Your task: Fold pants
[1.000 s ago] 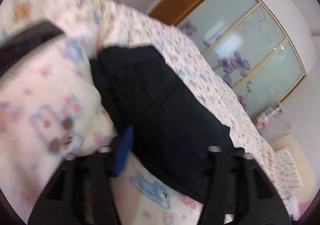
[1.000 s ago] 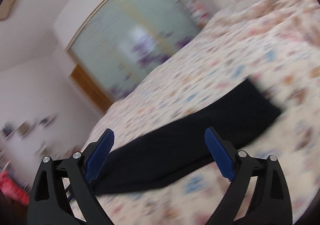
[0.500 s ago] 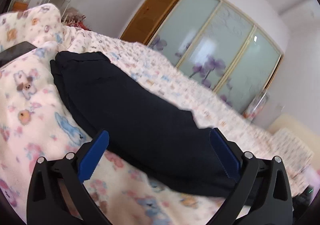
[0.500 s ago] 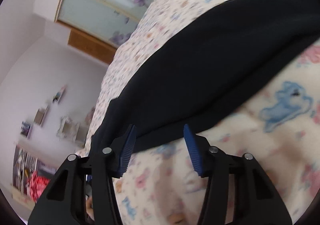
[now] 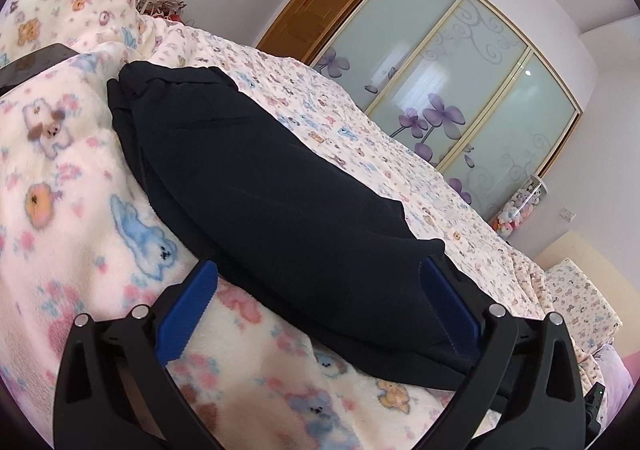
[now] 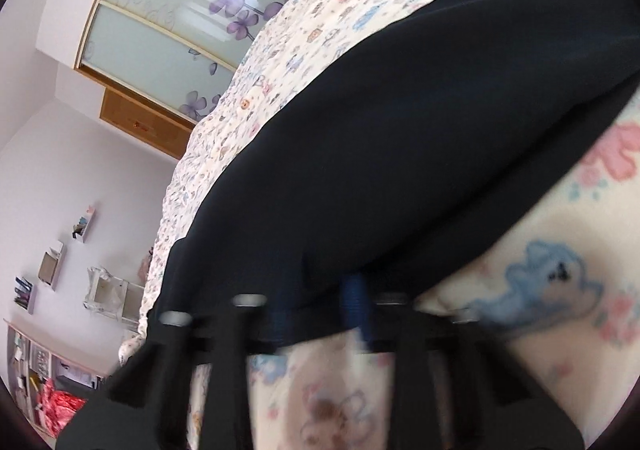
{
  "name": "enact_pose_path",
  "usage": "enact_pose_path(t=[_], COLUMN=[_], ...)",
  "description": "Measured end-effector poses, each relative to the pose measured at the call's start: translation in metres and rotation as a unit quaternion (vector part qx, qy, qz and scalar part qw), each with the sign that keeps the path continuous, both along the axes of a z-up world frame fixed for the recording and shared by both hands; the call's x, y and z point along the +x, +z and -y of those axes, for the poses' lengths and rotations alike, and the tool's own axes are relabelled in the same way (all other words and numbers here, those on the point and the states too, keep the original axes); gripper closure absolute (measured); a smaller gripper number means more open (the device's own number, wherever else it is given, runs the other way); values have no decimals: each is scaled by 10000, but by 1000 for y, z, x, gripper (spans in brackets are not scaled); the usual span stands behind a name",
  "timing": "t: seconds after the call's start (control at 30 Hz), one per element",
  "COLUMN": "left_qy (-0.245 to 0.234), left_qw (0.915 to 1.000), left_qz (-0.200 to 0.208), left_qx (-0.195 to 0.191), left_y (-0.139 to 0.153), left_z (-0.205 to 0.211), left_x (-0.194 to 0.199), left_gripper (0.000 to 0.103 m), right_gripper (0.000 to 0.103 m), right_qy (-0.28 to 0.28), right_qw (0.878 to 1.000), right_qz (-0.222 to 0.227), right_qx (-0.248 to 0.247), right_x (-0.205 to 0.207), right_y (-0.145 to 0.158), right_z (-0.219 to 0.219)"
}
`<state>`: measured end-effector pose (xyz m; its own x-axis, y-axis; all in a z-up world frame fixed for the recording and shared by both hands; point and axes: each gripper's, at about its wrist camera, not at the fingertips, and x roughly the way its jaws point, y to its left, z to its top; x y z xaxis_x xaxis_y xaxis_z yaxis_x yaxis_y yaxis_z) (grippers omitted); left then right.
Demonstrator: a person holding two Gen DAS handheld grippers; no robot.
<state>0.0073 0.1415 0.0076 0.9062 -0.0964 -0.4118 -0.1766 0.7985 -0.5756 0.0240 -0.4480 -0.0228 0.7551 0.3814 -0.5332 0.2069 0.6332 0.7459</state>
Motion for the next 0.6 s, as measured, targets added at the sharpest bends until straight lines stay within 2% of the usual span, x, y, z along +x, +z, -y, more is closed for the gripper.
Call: enact_pose_path(t=[0.03, 0.1, 0.2, 0.27, 0.33, 0.43, 0.53, 0.6], left_qy=[5, 18, 34, 37, 44, 40, 4, -137], left_qw=[10000, 10000, 10000, 10000, 9999, 9999, 9999, 9995], left_qz=[-13, -38, -46, -54, -73, -119, -89, 17], left_qx=[-6, -29, -40, -51, -66, -71, -132, -291], left_y=[-1, -2, -3, -3, -3, -4, -3, 0], left_z=[0, -1, -3, -3, -5, -5, -7, -12], left_x=[0, 1, 0, 0, 1, 2, 1, -2], left_gripper=[2, 2, 2, 2, 2, 2, 2, 2], right_gripper=[99, 100, 101, 101, 101, 101, 98, 88], right_qy=[-35, -149, -447, -611, -709, -611, -507, -378], right_qw=[9999, 9978, 9908, 9863, 9881, 9978, 9984, 9990], right_qz=[92, 579, 1270, 1508, 1329, 145, -35, -109], right_qx=[50, 288, 143, 268, 305, 196, 244, 234], right_x=[-2, -14, -35, -47, -50, -38, -40, -42], right_y=[1, 12, 37, 42, 34, -3, -9, -5], right_z=[2, 9, 20, 30, 34, 30, 30, 30])
